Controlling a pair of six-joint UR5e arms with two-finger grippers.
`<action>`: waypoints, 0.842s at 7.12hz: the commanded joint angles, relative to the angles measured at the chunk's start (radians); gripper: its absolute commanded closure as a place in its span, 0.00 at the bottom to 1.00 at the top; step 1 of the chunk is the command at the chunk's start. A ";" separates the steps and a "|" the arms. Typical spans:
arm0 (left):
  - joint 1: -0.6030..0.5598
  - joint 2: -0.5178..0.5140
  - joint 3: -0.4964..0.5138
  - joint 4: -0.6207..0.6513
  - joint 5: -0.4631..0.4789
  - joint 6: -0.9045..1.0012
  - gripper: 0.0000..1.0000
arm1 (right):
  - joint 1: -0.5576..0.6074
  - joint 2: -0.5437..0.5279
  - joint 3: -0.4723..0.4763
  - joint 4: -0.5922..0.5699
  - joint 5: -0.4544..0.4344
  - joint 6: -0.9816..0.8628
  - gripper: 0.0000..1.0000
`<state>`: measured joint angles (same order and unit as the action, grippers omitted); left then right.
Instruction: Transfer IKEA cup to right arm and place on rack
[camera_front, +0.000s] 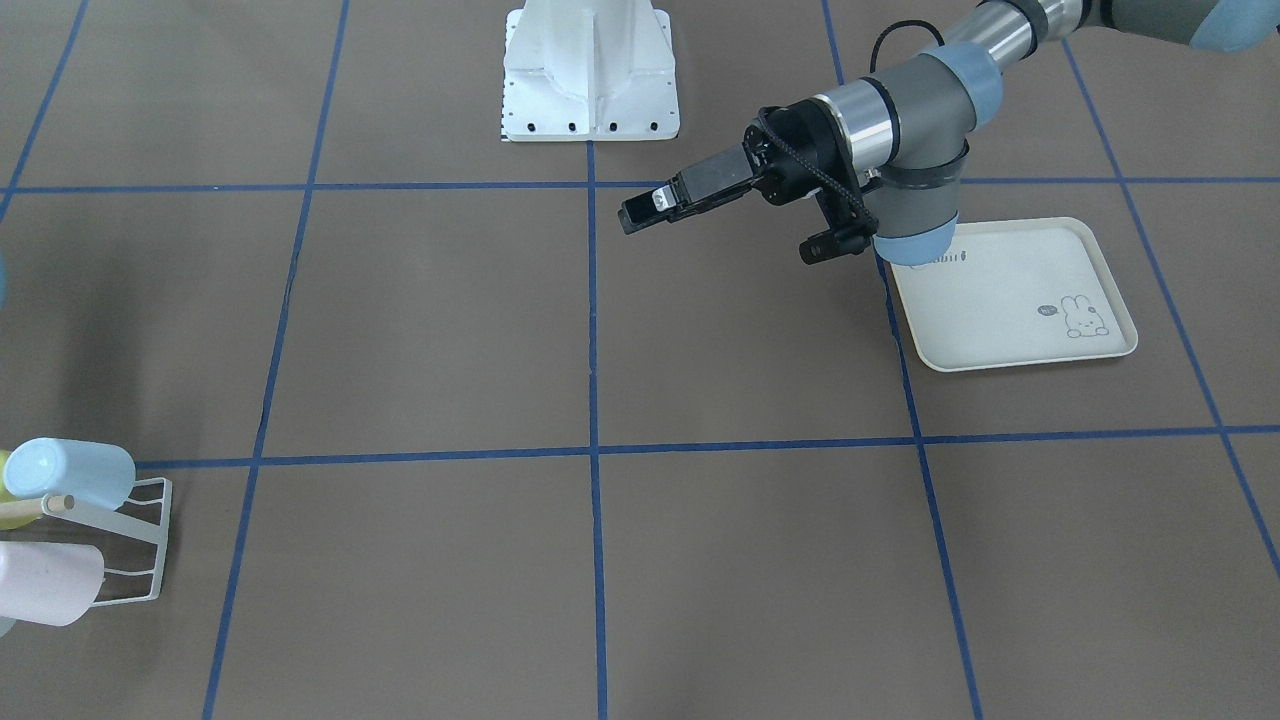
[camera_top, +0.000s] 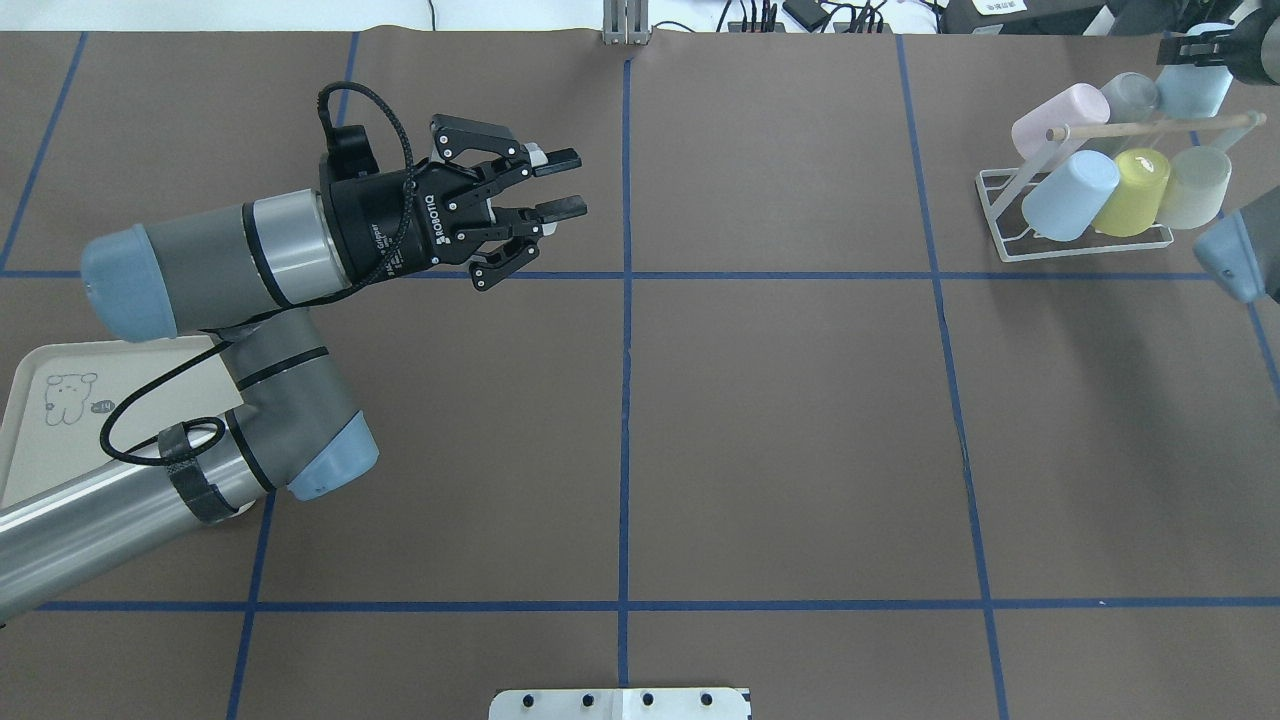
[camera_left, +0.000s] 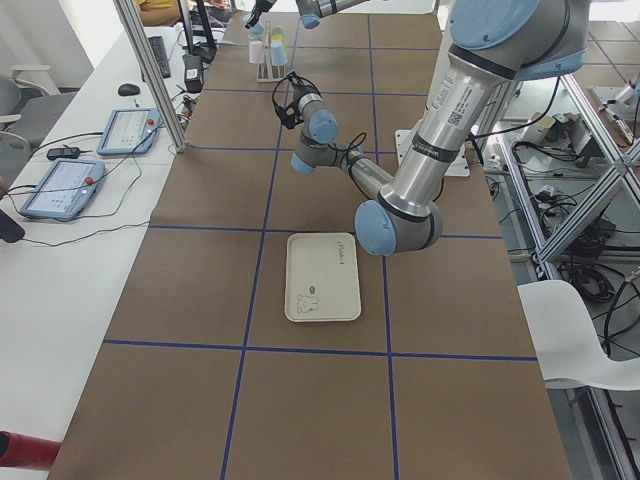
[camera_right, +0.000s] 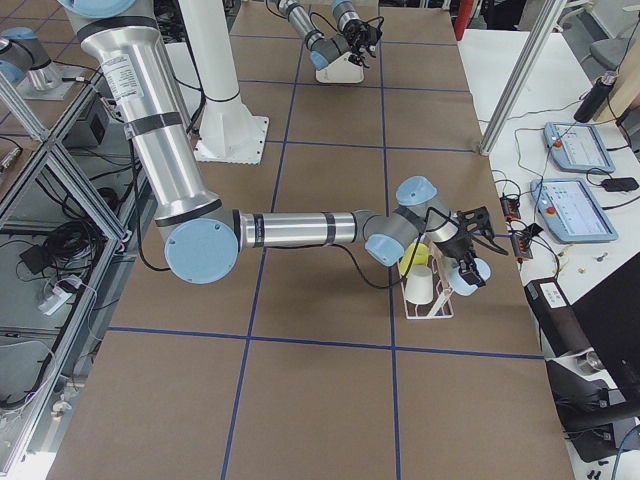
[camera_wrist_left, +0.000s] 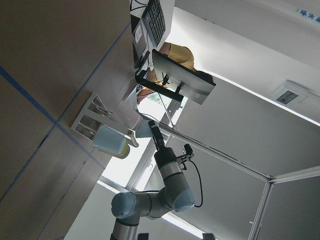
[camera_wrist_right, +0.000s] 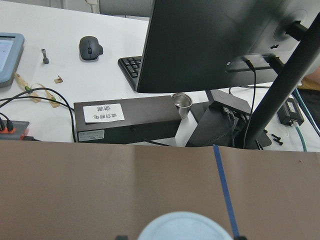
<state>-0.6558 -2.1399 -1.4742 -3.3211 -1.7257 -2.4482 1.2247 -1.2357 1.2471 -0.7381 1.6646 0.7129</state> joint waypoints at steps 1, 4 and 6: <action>0.001 -0.002 0.000 0.000 0.000 0.000 0.54 | -0.005 -0.001 -0.001 0.000 -0.002 -0.001 0.00; -0.013 -0.002 -0.001 0.000 -0.002 0.009 0.54 | -0.004 0.018 0.055 -0.016 0.093 -0.010 0.00; -0.059 0.036 -0.014 0.000 -0.018 0.177 0.38 | 0.086 0.025 0.272 -0.271 0.321 -0.007 0.00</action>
<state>-0.6887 -2.1292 -1.4824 -3.3211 -1.7350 -2.3588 1.2656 -1.2160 1.3817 -0.8429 1.8657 0.7049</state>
